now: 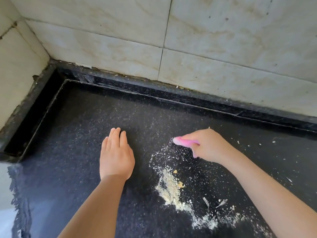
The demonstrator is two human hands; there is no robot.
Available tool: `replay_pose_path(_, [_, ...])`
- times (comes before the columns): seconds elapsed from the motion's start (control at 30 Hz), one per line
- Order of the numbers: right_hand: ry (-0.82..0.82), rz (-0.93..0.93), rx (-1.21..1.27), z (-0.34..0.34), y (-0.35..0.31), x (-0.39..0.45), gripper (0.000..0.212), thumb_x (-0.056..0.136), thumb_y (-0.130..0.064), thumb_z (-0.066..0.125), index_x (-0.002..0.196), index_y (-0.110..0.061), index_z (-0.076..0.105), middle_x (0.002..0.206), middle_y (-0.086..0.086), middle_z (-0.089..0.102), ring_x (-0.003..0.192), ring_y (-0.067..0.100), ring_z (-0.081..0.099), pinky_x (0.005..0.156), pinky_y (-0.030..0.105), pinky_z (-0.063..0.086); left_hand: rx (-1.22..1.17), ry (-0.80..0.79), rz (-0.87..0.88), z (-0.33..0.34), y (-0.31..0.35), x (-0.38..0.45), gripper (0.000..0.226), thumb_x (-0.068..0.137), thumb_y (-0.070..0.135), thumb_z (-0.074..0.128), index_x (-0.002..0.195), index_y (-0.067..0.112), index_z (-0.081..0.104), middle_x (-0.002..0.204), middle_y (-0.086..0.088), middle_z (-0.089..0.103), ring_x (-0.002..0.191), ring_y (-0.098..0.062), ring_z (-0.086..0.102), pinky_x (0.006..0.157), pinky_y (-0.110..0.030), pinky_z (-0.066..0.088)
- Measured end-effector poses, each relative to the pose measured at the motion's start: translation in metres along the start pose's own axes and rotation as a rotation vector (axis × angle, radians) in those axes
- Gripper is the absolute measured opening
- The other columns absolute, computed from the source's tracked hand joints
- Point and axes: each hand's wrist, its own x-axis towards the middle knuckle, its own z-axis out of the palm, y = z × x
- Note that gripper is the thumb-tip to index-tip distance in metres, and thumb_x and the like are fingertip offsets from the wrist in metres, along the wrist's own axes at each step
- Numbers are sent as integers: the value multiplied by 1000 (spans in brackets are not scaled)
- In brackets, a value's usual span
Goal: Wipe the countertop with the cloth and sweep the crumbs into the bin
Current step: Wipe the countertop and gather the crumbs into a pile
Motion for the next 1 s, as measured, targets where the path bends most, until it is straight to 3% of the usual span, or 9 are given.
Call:
replay_pose_path(0.07, [90,-62,89,-10,-2,-1,48,91,-7,47,122,-43,52,127,-19,53,68,-12,58,61,7,46,7,3,3,2,0,0,36,83,-3,53,117,-14,51,127,-30,50,122,-44,43,103,-52,32])
replay_pose_path(0.13, [250,-81,77,-20,-6,15,49,90,-3,47,123,-40,53,125,-21,53,72,-14,57,58,2,42,17,14,8,3,0,0,34,82,-5,53,115,-15,53,124,-31,51,119,-45,45,101,-54,34])
replay_pose_path(0.23, [381,-91,-114,-24,-26,52,55,83,7,45,123,-30,55,125,-8,59,109,18,57,82,26,50,27,-1,3,1,1,0,34,84,-4,50,116,-14,53,125,-30,51,120,-45,45,101,-52,33])
replay_pose_path(0.43, [333,-47,-246,-11,-44,87,41,79,7,44,111,-17,55,116,4,61,110,30,47,72,33,48,73,6,20,2,0,2,33,77,-7,58,109,-15,57,116,-31,57,109,-48,53,92,-57,39])
replay_pose_path(0.53, [115,-43,-267,-12,-35,65,57,87,3,40,134,-28,41,135,0,50,118,27,49,90,36,48,51,-7,-13,2,0,1,37,78,-6,60,113,-14,55,121,-31,53,115,-47,49,97,-55,36])
replay_pose_path(0.67, [-70,-104,-146,-14,-17,14,47,92,-3,43,125,-34,53,128,-15,54,84,3,62,83,29,50,49,-20,-24,-1,2,1,38,85,1,52,121,-11,50,131,-27,47,125,-42,40,106,-49,28])
replay_pose_path(0.83, [322,27,-22,-45,20,21,50,91,-4,44,123,-41,51,129,-21,51,64,-6,58,56,13,43,32,-51,-39,-5,3,1,43,92,9,39,133,-5,38,144,-20,33,137,-32,23,113,-40,12])
replay_pose_path(0.9, [381,158,-62,-44,38,35,53,90,0,41,126,-38,50,133,-15,50,90,8,63,64,19,44,30,-66,-43,-8,5,0,45,94,12,34,137,-2,33,147,-17,27,139,-29,17,114,-37,7])
replay_pose_path(1.0, [370,225,-153,-23,58,38,56,89,2,40,133,-31,44,141,-8,42,127,22,42,103,29,34,36,-74,-50,-8,6,1,45,95,12,33,138,0,32,148,-16,26,139,-29,17,114,-37,7])
